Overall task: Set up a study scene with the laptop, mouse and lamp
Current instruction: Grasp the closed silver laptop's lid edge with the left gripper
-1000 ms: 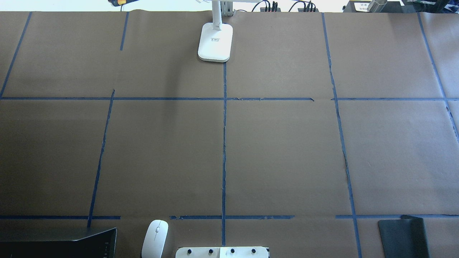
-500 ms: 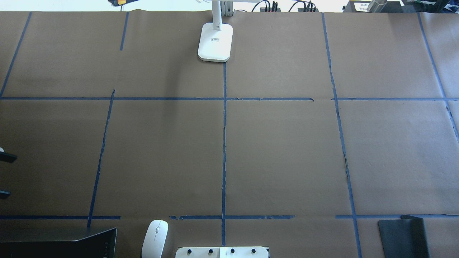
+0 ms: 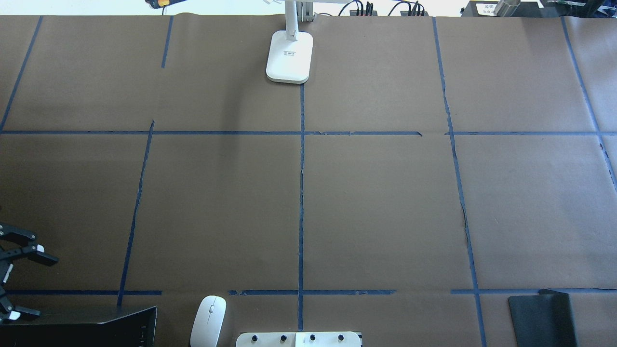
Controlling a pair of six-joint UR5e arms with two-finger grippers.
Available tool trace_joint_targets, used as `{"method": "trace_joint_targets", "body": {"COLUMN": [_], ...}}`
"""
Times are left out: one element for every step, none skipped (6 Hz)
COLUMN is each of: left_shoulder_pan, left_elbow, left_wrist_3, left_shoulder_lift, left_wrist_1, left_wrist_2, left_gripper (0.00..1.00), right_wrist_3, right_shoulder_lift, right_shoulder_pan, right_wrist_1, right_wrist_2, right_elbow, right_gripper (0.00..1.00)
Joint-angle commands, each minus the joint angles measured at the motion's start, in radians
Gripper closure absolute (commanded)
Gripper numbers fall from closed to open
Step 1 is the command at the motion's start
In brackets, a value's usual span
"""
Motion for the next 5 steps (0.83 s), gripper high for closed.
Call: {"method": "trace_joint_targets", "body": {"left_shoulder_pan": [0.109,0.1,0.099,0.09,0.076], "left_elbow": [-0.029,-0.075,-0.079,-0.08,-0.079], "left_wrist_3": [0.029,0.007,0.004,0.004,0.003], "left_shoulder_lift": [0.043,0.064,0.069,0.064,0.066], "left_wrist_1": [0.0,0.002,0.0,0.002,0.002], "left_wrist_2": [0.11,0.045,0.035,0.0,-0.026], "left_gripper": [0.0,0.0,0.0,0.0,0.0], "right_wrist_3": [0.0,0.0,0.0,0.0,0.0], "right_shoulder_lift": [0.0,0.0,0.0,0.0,0.0], "right_shoulder_pan": [0.0,0.0,0.0,0.0,0.0], "right_wrist_1": [0.0,-0.001,-0.001,-0.001,-0.001], "right_wrist_2": [-0.001,-0.001,-0.001,-0.001,0.001], "right_elbow": [-0.001,-0.001,-0.001,-0.001,-0.001], "right_gripper": [0.0,0.0,0.0,0.0,0.0]}}
